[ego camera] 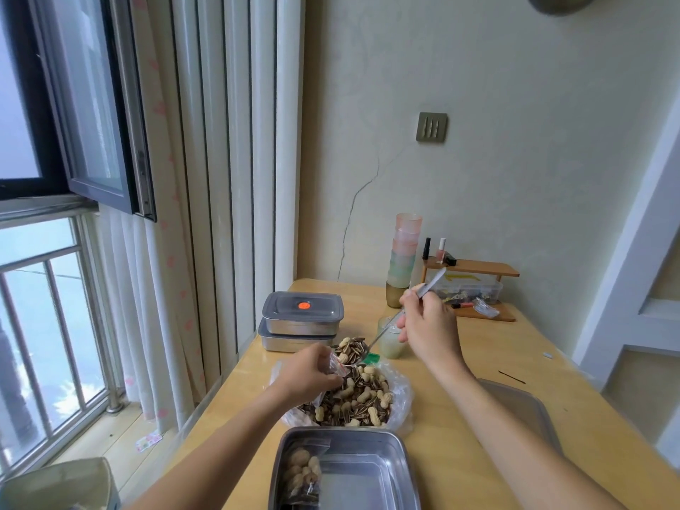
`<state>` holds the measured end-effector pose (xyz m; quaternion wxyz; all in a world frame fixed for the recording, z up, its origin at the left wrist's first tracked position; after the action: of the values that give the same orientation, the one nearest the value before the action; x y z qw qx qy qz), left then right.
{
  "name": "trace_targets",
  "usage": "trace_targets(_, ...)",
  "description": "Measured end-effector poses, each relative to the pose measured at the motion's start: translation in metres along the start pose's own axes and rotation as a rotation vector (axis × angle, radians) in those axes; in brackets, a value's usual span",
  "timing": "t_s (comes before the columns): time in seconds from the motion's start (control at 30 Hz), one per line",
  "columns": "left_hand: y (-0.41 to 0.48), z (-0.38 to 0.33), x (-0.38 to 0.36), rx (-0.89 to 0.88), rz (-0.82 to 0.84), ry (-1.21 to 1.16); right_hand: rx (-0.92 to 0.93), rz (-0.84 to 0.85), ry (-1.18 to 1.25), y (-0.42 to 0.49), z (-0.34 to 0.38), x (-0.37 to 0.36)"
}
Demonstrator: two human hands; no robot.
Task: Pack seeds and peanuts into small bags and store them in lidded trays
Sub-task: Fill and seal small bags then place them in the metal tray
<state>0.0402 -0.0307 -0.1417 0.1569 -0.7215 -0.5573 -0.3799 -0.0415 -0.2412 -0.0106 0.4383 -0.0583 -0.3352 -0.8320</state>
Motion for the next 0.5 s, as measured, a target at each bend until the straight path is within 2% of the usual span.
trace_targets(0.2, 0.002, 0.007, -0.004, 0.058, -0.035, -0.153, 0.415, 0.204, -0.122, -0.021, 0.048, -0.025)
trace_targets(0.3, 0.003, 0.01, -0.005, 0.071, -0.048, -0.203, 0.599, 0.177, -0.18, -0.033, 0.066, -0.028)
trace_targets(0.4, 0.003, 0.012, -0.006, 0.08, -0.053, -0.226, 0.676, 0.107, -0.187, -0.038, 0.074, -0.026)
trace_targets(0.5, 0.003, 0.01, -0.006, 0.07, -0.056, -0.244, 0.664, 0.087, -0.154, -0.037, 0.074, -0.024)
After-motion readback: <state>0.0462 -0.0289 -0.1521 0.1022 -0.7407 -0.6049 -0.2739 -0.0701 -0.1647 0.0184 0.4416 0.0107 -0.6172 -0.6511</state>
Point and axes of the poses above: each hand's wrist, its own y-axis towards the middle knuckle, its own x-axis out of the back of the hand, z = x × y, the point moved 8 cm from there along y, towards the middle knuckle, and after that the axes turned 3 degrees about -x, right-handed, at the moved point
